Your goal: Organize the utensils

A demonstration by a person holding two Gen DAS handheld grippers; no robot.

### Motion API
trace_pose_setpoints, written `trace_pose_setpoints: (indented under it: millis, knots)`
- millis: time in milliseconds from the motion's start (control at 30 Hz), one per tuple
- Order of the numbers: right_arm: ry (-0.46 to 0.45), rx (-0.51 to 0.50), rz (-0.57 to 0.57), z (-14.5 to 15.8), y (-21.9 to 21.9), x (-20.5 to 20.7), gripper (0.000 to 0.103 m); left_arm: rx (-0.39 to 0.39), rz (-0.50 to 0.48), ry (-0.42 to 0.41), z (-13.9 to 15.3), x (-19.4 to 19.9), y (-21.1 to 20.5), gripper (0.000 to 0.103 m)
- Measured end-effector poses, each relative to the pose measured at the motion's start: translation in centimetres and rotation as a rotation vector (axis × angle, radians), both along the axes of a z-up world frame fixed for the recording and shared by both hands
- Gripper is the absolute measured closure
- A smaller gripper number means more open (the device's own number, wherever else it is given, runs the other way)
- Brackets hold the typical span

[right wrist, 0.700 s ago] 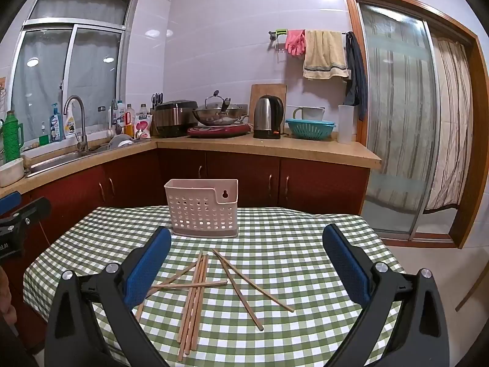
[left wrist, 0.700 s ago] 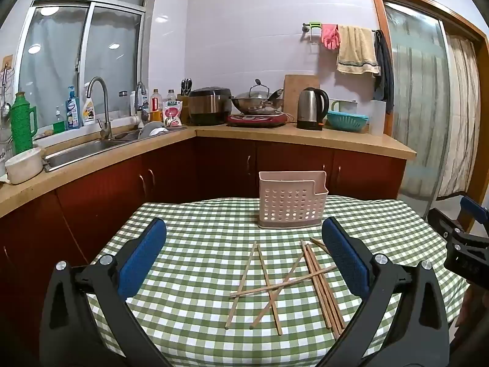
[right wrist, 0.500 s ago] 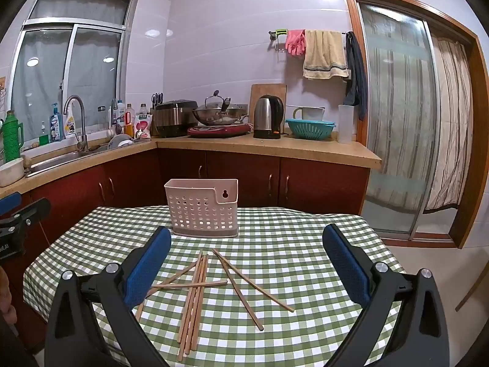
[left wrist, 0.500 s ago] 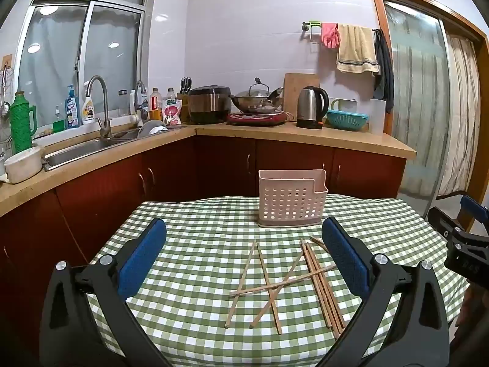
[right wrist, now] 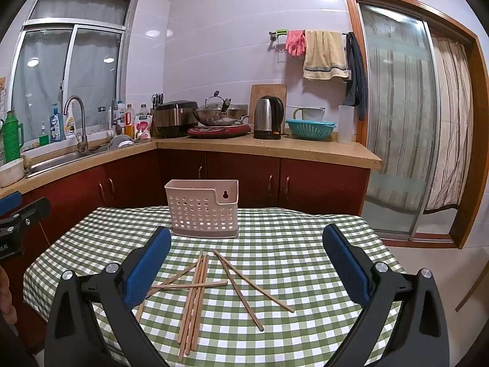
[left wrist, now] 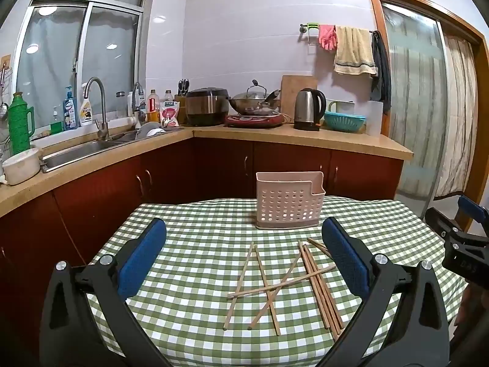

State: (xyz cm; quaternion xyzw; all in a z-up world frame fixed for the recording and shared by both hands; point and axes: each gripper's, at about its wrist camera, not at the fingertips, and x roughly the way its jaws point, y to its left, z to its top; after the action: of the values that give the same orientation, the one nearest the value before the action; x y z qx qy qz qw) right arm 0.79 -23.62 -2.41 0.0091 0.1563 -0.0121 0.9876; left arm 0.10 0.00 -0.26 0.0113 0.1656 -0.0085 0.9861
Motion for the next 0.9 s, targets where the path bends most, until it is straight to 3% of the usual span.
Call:
trace_pose_setpoints:
  millis: [900]
  knots:
    - [-0.003, 0.0, 0.0, 0.7, 0.0, -0.4, 0.006, -0.007, 0.007, -0.007, 1.1, -0.4, 0.4, 0.004]
